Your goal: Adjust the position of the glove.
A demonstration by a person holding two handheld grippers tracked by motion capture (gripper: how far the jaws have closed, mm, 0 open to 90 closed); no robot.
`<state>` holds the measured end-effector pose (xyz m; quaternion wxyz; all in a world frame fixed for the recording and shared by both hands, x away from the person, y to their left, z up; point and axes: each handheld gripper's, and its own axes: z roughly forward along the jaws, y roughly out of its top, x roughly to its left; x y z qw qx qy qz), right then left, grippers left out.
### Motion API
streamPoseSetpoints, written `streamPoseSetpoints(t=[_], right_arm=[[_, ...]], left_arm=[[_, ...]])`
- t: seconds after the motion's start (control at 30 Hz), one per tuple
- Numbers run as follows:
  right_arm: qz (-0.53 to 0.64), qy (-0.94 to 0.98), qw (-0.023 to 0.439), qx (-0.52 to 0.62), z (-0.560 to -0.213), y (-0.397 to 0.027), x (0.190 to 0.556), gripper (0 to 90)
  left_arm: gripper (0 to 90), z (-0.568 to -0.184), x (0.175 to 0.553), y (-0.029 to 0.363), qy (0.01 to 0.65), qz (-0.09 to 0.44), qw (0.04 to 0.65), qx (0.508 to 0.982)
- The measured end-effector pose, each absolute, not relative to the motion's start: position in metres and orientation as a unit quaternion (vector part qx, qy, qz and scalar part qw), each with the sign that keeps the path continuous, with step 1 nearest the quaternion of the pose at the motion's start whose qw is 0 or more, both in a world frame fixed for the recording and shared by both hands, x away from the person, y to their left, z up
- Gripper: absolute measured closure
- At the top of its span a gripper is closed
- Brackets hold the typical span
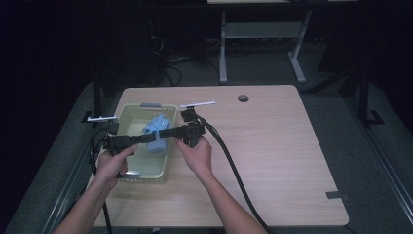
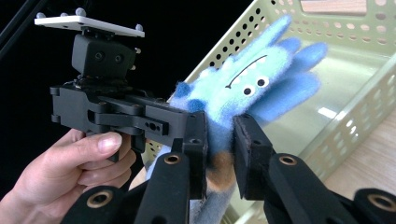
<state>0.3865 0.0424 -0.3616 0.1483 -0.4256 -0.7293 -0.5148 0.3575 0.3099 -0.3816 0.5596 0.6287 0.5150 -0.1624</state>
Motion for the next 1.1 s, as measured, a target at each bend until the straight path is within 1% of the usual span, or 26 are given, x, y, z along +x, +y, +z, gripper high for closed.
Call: streamPoseSetpoints(t=[0.47, 1.1], right_arm=[[-0.508, -0.729, 0.166, -0.427, -0.371, 0.063, 0.393, 75.1], [-0.491, -0.743, 0.171, -0.422, -0.38, 0.093, 0.399, 75.1]], left_arm=[[82.6, -0.386, 0.356, 0.328, 0.527, -0.155, 0.553, 0.627], [82.6, -0.394, 0.356, 0.355, 0.546, -0.145, 0.54, 0.624]])
